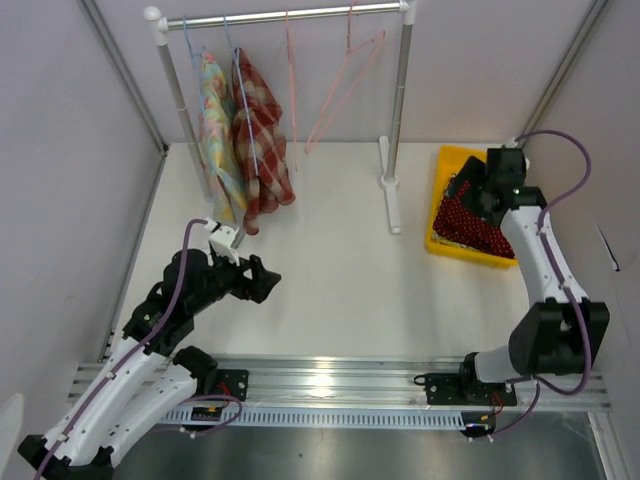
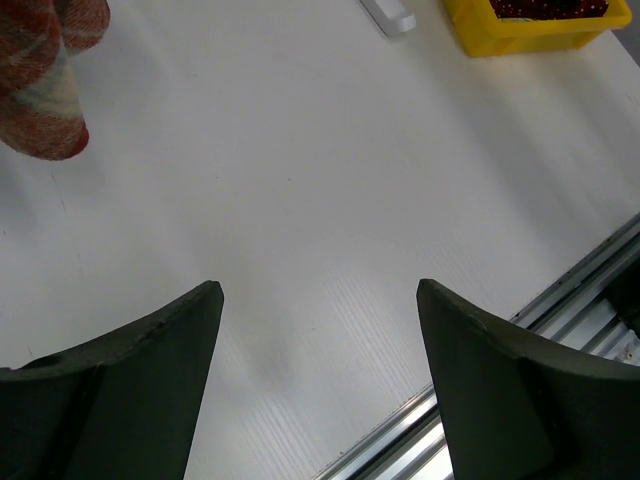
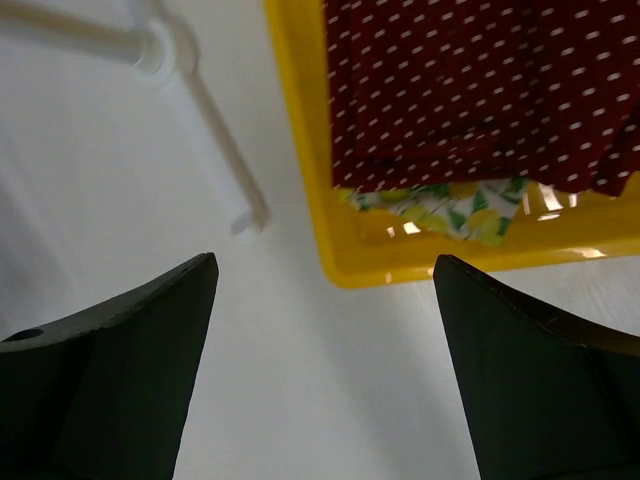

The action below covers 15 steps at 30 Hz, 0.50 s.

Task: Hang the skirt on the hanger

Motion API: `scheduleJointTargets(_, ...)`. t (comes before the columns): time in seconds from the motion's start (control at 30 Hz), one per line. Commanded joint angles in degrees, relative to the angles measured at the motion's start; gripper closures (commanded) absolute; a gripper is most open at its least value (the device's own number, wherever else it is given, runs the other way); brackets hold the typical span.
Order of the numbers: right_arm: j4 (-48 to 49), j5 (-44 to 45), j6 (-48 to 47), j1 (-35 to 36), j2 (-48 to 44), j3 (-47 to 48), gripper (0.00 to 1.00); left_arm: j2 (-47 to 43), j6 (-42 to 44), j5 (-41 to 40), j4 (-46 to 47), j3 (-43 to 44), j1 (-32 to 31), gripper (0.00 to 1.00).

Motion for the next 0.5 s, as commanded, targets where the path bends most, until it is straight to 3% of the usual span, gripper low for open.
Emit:
scheduleJointTargets(0.0,-0.3,0.1,1.6,-7.4,5.4,5.0,0.05,-1.7,-0.4,1.3,2.1,0.0,-0.3,0.16)
scheduleJointTargets(0.17,-2.5,3.1,3.5,-11.2,14.8,8.9,0.09,-2.5,-0.3,2.1,2.4,-0.4,-0.3,0.16)
scheduleJointTargets(0.47,-0.9,6.4,0.9,-17.2,14.1,2.5,0.13,-3.2,0.1,3.6,3.4,-0.9,-0.3,0.16)
